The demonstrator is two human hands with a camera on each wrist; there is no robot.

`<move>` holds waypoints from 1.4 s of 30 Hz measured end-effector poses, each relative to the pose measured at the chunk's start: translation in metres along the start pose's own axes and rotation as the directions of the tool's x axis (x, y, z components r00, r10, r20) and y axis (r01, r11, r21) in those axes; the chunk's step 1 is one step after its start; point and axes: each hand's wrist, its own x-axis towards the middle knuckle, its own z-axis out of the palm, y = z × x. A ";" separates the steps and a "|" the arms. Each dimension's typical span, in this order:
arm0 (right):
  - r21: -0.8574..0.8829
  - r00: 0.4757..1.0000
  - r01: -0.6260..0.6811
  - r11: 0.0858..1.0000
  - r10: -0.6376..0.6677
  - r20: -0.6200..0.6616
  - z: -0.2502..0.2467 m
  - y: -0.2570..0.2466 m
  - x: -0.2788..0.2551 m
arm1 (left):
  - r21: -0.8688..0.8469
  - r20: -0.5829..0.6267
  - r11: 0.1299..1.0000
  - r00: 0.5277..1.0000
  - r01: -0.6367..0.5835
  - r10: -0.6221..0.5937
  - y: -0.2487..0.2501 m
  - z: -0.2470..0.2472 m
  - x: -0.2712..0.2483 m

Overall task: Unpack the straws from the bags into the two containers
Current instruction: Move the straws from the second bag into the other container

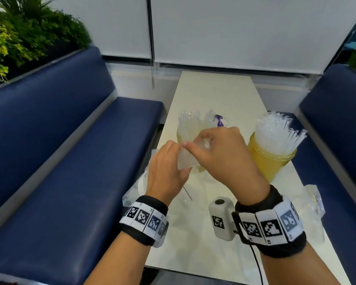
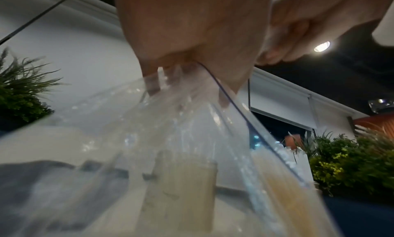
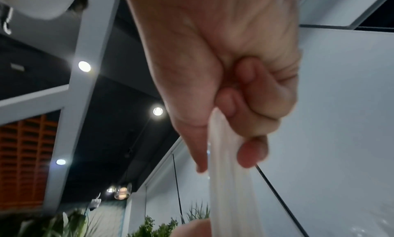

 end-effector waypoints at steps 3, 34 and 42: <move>0.270 0.977 0.043 0.962 0.015 -0.211 0.003 -0.007 0.003 | -0.095 0.004 0.992 0.996 0.084 -0.083 0.002 0.001 0.006; -0.051 0.990 -0.052 0.997 0.045 -0.136 0.084 0.081 0.138 | -0.231 -0.011 0.967 0.993 0.111 -0.117 -0.018 -0.035 0.011; -0.017 0.938 -0.300 0.954 0.292 -0.188 0.110 0.087 0.124 | -0.241 -0.014 0.967 0.995 0.089 -0.095 -0.020 -0.041 0.011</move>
